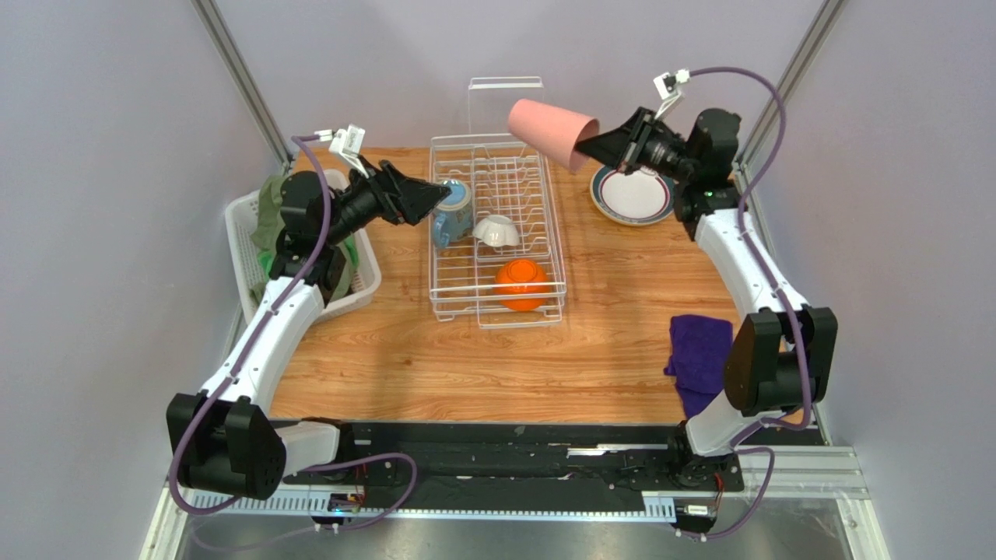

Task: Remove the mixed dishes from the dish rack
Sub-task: Place the cup at the center of the board.

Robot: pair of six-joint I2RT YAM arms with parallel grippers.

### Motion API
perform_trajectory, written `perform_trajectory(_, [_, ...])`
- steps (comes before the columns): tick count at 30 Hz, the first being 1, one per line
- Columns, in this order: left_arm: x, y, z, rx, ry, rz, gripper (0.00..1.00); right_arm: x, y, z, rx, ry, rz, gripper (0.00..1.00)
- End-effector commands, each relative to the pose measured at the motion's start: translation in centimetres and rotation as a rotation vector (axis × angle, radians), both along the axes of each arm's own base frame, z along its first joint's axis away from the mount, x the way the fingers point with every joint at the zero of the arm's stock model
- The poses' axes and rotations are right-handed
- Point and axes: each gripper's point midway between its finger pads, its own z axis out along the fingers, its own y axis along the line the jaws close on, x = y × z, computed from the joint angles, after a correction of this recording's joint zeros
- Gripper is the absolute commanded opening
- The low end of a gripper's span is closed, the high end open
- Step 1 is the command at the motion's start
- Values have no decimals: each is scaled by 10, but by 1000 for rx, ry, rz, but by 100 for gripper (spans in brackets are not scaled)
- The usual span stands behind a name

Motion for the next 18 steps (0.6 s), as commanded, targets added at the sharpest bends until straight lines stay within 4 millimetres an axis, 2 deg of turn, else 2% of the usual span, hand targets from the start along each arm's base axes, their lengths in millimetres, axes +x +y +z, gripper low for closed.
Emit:
perform_trajectory(1, [1,11,10,156,-74,39,94,15,-67,-23,-346,37,-276,0])
perform_trajectory(2, [1,13,8,191,-90,37,94,16,-81,-40,-415,80,-313,0])
perform_trajectory(3, [3,13,9,207,-93,32,94,18,-91,-45,-441,101,-340,0])
perform_trajectory(4, [2,12,4,226,-85,20,94,23,-116,-42,-468,109,-403,0])
perform_trajectory(5, [1,12,-5,263,-72,1,94,19,-130,-57,-530,168,-429,0])
perform_trajectory(6, [3,10,-6,280,-66,-22,94,21,-138,-67,-563,201,-434,0])
perform_trajectory(7, [0,9,-17,300,-19,-46,94,23,-152,-64,-587,214,-465,0])
perform_trajectory(8, [1,11,-23,336,-13,-54,94,16,-164,-76,-643,266,-477,0])
perform_trajectory(11, [6,17,-41,408,27,-51,94,10,-196,-93,-716,351,-544,0])
perform_trajectory(17, [1,24,-68,533,49,-96,94,-12,-247,-114,-870,457,-590,0])
perform_trajectory(18, [2,26,-69,552,46,-96,94,-13,-255,-108,-886,452,-608,0])
